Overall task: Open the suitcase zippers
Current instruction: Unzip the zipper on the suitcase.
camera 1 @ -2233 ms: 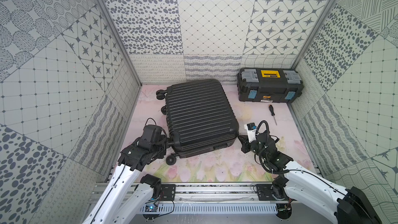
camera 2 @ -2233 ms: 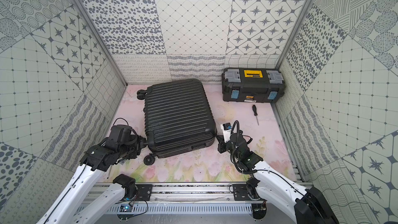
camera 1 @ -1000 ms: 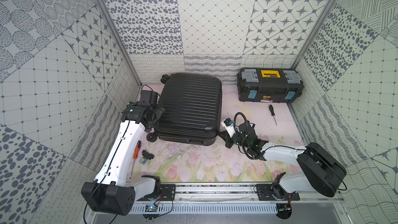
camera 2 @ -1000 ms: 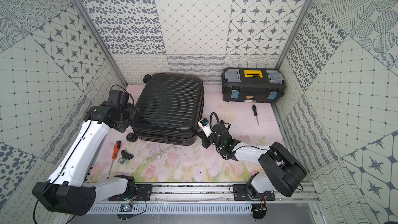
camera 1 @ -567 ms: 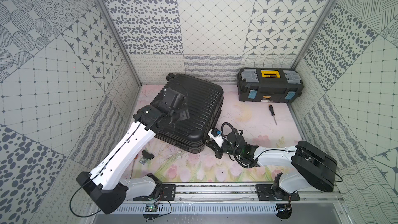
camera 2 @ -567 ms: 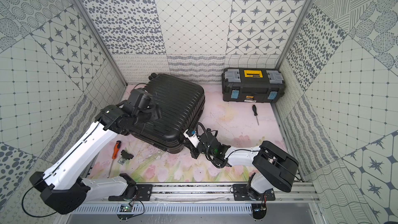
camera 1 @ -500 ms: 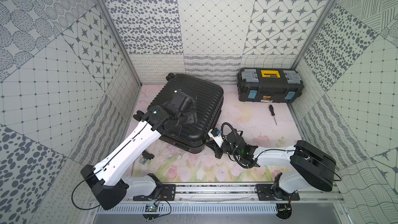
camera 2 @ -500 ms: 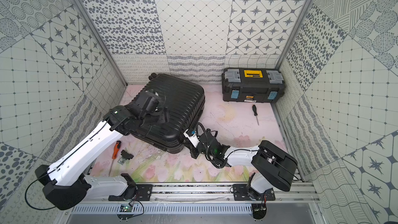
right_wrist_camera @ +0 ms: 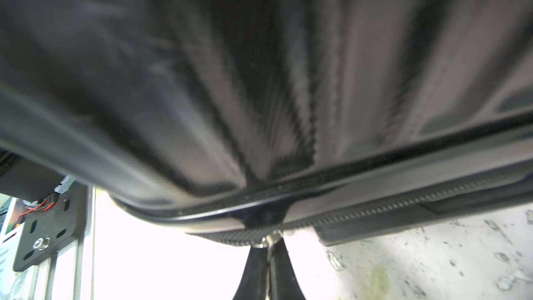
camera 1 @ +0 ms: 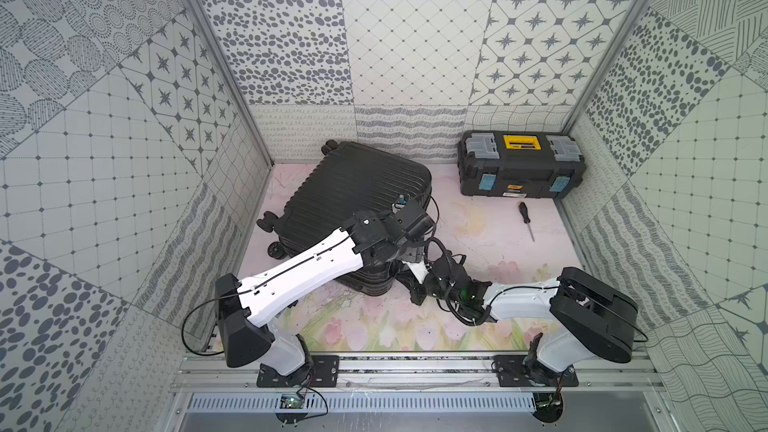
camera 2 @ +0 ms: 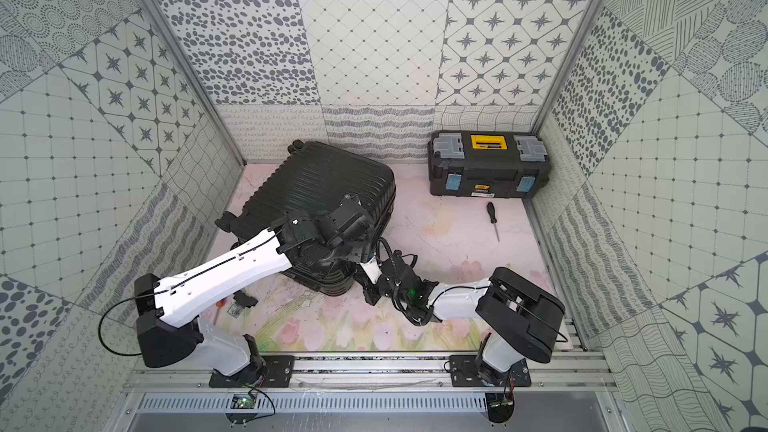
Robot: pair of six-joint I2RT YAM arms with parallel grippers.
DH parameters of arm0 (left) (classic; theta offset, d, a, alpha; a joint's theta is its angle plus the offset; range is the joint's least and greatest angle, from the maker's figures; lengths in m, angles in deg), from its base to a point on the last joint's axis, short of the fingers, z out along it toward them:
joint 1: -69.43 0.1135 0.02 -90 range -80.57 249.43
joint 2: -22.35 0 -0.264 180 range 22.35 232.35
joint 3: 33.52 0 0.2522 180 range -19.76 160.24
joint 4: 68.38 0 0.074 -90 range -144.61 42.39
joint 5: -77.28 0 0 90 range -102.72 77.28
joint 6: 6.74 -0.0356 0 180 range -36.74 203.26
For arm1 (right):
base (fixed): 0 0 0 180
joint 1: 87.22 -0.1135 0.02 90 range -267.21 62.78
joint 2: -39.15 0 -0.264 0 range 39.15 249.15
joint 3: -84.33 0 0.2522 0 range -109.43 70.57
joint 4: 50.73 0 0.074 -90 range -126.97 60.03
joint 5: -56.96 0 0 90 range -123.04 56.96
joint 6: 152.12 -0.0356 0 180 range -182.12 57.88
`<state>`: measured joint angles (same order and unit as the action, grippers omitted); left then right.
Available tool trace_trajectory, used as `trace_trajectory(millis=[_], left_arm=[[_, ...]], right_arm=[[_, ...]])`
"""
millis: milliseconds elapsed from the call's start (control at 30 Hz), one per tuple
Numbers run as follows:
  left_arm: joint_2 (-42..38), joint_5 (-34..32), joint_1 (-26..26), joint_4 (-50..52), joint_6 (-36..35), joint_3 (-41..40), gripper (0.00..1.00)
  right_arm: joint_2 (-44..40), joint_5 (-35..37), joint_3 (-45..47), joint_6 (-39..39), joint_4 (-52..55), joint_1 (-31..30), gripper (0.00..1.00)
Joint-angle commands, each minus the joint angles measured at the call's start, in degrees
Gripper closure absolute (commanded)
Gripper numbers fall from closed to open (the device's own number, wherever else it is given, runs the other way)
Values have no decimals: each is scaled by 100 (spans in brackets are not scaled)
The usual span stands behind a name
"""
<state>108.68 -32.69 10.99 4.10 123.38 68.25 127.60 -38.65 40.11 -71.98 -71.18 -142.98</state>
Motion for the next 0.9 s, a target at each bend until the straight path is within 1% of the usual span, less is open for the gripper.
trace_trajectory(millis=[0, 133, 267, 400, 467, 533, 633, 667, 700, 800, 867], left_arm=[[147, -352, -28, 553, -99, -284, 21], [63, -348, -28, 578, -110, -471, 21], [-46, -316, -28, 595, -89, -641, 21], [-233, -117, -27, 441, -71, -742, 21], [-491, -67, 33, 167, -8, -829, 21], [-794, 178, 268, -187, 147, -995, 21], [-1310, 900, 851, -869, 409, -1430, 22], [-1428, 1034, 977, -1039, 426, -1524, 24], [-1444, 1015, 1044, -1043, 440, -1517, 27], [-1135, 813, 1089, -452, 363, -1140, 40], [-921, 908, 1078, -212, 323, -1059, 46]], right_arm=[[-110, 303, -219, -77, -272, 274, 100], [-169, 135, -250, -99, -200, 542, 100], [-152, -100, -241, -181, -352, 812, 100], [-66, -645, -298, -179, -517, 900, 100], [12, -977, -305, -213, -662, 895, 100], [98, -1137, -261, -317, -832, 898, 100], [149, -1210, -189, -393, -918, 879, 100], [138, -1195, -152, -396, -927, 883, 100], [117, -1176, -126, -405, -922, 883, 100], [39, -1148, -83, -387, -850, 883, 100], [6, -1128, -84, -375, -765, 883, 100]])
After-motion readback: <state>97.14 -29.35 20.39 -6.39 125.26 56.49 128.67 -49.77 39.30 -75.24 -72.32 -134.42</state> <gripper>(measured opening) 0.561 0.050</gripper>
